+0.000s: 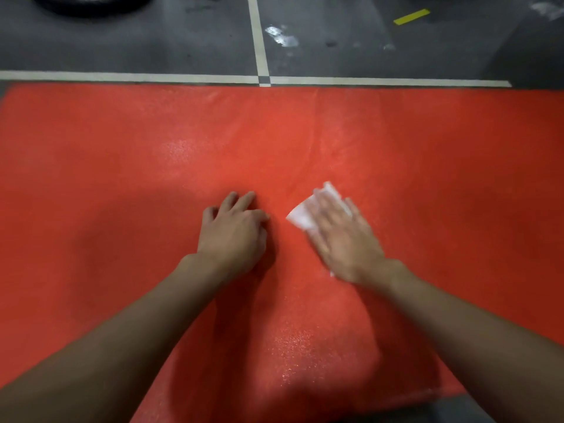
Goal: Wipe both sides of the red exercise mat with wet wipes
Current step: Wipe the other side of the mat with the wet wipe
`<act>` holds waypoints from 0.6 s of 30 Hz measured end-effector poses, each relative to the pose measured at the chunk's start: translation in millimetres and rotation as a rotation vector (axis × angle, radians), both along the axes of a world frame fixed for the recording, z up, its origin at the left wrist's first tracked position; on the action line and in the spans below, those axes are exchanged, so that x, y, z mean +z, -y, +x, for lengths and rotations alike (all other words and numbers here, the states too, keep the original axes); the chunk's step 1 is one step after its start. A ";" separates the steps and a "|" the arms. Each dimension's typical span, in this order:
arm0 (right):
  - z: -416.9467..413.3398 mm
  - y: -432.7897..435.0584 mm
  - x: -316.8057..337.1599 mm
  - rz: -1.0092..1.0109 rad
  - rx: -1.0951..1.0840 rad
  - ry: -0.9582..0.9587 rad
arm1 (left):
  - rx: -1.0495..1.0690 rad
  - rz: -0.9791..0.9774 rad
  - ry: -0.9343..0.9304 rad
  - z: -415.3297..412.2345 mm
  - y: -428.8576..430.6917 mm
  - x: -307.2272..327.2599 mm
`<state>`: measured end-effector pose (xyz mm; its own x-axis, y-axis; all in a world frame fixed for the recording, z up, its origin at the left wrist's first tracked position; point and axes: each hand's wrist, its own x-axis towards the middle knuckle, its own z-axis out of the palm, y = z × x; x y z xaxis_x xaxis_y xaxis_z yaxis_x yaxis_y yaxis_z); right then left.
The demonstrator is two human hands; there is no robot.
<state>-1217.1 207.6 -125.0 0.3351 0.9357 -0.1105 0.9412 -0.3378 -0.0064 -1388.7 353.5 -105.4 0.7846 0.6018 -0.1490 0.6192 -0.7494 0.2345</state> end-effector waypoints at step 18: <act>13.7 -27.5 -7.4 0.034 0.026 0.008 | -0.106 -0.039 -0.254 44.9 -57.4 41.0</act>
